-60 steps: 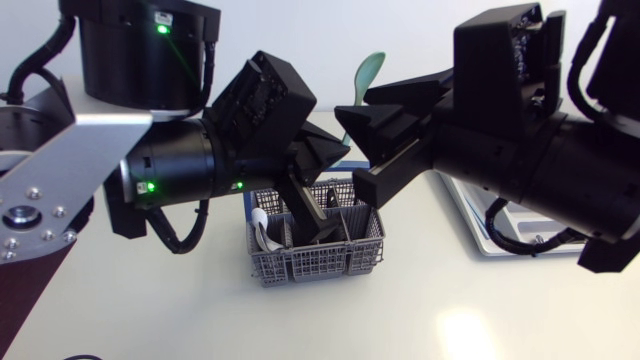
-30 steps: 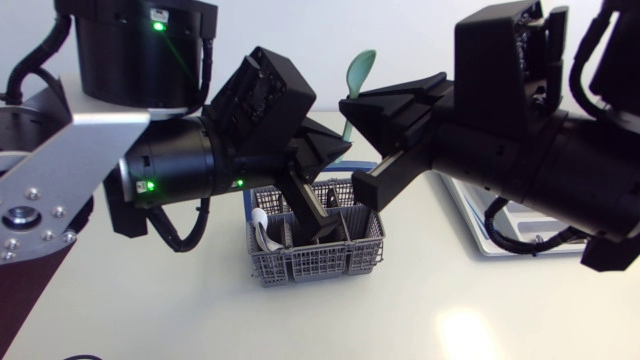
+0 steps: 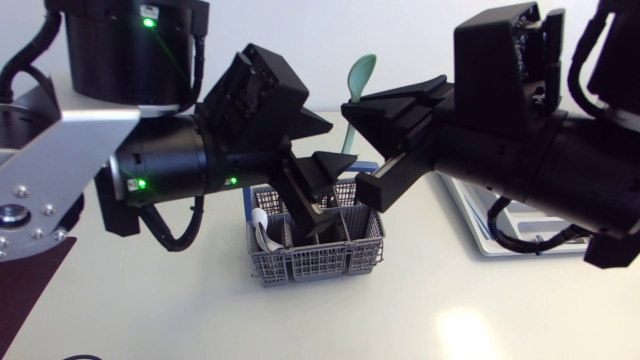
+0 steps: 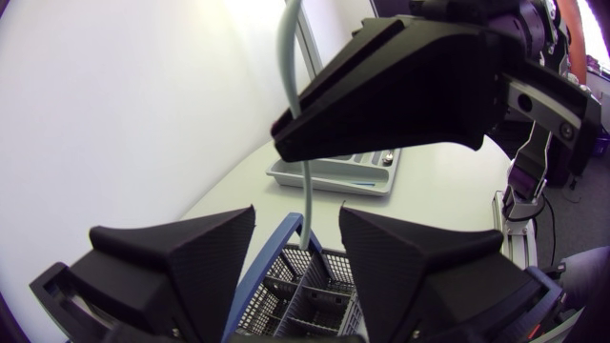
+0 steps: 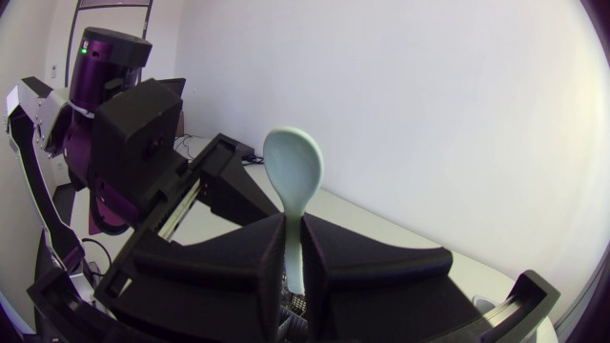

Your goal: Sort the cutlery from the basket into the organizer compartments.

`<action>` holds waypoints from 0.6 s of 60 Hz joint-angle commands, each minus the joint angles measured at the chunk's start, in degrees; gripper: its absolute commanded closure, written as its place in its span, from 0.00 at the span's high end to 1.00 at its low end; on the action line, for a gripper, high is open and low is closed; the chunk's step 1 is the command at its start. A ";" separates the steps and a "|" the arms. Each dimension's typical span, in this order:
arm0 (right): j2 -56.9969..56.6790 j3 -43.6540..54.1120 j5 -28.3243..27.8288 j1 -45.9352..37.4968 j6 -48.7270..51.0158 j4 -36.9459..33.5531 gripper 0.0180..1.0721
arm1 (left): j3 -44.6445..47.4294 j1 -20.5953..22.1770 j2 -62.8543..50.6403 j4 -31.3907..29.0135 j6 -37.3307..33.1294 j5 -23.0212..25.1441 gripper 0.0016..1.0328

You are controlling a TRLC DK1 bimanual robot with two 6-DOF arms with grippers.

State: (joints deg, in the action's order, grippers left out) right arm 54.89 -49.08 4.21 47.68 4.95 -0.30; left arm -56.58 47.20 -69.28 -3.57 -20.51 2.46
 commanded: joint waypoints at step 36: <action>-5.85 -0.84 -36.11 -41.26 21.68 -27.92 0.05 | 3.40 -10.37 9.69 -11.54 -4.62 -0.70 0.89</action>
State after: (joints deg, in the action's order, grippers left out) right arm 48.45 -50.06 -28.93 11.33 20.67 -26.04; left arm -54.89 37.36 -60.71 -14.00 -23.33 2.04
